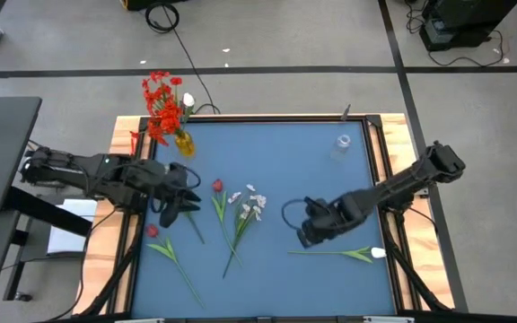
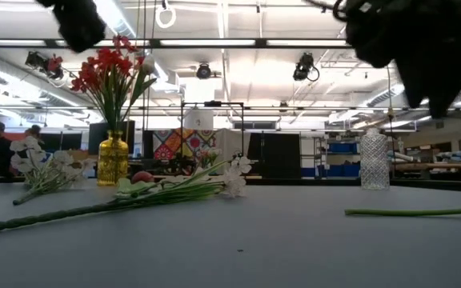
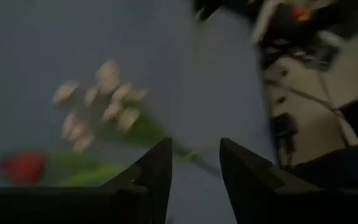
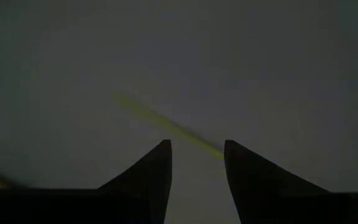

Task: Sort flowers into vase by color
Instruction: Put the white flowers into the yellow transparent flower vase

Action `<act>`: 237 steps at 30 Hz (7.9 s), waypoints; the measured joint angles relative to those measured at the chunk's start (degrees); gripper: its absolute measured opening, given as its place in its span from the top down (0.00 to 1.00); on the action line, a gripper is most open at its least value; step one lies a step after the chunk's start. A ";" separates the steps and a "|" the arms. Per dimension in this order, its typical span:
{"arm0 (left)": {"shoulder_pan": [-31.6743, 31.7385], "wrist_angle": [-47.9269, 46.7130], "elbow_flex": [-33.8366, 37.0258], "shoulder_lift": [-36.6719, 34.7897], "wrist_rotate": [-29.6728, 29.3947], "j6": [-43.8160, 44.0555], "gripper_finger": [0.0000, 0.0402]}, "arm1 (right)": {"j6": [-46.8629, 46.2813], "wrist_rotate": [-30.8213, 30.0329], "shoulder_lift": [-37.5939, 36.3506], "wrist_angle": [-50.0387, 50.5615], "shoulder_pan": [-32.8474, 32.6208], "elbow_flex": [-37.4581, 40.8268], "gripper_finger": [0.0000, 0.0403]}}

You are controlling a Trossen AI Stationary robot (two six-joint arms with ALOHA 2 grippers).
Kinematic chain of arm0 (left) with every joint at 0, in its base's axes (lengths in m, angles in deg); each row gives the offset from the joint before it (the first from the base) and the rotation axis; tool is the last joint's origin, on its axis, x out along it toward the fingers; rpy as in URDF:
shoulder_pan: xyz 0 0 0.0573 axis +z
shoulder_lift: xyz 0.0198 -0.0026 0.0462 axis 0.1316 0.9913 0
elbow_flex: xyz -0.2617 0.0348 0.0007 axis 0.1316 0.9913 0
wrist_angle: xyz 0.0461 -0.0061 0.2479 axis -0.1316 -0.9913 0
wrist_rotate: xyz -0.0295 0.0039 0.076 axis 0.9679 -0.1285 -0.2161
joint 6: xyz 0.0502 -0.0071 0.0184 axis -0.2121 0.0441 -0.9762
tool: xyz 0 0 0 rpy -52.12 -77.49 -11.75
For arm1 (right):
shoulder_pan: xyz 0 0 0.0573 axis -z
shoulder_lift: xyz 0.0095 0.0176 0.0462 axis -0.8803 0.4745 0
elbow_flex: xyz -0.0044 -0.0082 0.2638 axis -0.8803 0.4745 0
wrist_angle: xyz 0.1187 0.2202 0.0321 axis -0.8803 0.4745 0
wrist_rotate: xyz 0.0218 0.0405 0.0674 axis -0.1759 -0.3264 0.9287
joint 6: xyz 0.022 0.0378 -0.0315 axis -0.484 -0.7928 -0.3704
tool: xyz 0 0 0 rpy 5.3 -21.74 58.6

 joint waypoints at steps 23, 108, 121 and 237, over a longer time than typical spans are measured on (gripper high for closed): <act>-6.22 10.85 0.07 13.04 -1.61 -8.03 0.61 | 36.49 2.06 0.85 -2.40 -16.88 12.22 0.61; -0.80 40.28 0.11 29.69 -15.96 -55.94 0.61 | -33.62 17.45 0.76 -78.02 18.04 16.04 0.91; -2.17 41.84 0.09 31.40 -16.11 -49.09 0.61 | -28.74 16.69 0.76 -80.92 20.80 16.04 0.91; 28.49 54.24 17.05 -1.14 -41.13 -27.87 1.00 | 30.27 26.39 0.75 -139.72 63.75 27.14 0.59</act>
